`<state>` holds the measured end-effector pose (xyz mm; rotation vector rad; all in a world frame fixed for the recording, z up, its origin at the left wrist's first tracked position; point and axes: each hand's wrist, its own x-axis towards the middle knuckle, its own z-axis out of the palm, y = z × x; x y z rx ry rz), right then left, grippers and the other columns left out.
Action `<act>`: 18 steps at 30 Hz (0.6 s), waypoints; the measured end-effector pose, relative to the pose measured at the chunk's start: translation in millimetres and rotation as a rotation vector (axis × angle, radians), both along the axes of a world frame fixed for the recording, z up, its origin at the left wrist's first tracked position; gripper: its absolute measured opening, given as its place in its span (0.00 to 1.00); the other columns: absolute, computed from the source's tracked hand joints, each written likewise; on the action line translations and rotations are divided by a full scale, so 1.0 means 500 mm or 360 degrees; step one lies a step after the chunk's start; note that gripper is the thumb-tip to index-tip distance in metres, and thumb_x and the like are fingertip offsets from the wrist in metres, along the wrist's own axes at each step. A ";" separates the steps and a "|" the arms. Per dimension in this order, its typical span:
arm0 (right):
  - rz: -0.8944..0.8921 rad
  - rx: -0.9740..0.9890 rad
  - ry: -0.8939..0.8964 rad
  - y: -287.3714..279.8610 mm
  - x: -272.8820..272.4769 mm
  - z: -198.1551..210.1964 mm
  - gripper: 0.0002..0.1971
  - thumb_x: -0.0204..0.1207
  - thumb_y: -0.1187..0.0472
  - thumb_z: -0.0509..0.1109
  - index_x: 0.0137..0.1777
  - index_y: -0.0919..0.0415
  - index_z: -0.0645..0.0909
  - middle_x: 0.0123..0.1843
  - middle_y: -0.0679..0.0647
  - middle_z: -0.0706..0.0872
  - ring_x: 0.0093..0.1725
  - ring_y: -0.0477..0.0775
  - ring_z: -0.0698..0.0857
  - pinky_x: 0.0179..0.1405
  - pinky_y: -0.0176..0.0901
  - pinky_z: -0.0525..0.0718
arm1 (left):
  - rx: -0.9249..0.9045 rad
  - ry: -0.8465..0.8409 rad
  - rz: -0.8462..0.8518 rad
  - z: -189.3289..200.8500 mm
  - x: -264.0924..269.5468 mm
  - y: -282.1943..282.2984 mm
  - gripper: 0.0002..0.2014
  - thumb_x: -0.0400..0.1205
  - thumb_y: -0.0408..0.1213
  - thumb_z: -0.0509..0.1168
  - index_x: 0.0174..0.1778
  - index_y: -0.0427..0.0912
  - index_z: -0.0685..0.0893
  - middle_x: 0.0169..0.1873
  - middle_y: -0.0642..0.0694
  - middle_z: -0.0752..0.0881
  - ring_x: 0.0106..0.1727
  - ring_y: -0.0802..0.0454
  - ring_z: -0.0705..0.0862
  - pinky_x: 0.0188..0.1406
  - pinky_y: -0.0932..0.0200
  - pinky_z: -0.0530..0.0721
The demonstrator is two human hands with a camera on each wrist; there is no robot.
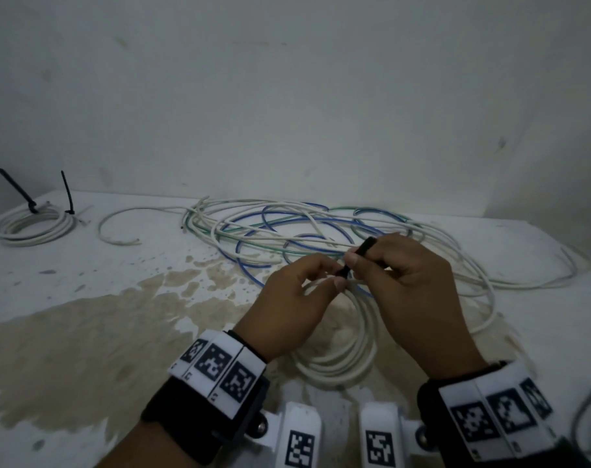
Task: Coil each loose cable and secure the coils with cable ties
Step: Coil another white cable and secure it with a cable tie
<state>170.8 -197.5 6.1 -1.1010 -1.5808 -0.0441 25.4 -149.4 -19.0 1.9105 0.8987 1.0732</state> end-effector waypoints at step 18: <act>0.0124 -0.1106 -0.0659 0.008 -0.064 0.060 0.13 0.78 0.55 0.69 0.37 0.62 0.84 0.32 0.54 0.86 0.29 0.45 0.83 0.33 0.38 0.80 | -0.0916 -0.0781 -0.0051 0.071 -0.128 -0.039 0.05 0.83 0.31 0.63 0.53 0.38 0.80 0.34 0.42 0.80 0.18 0.57 0.71 0.16 0.66 0.73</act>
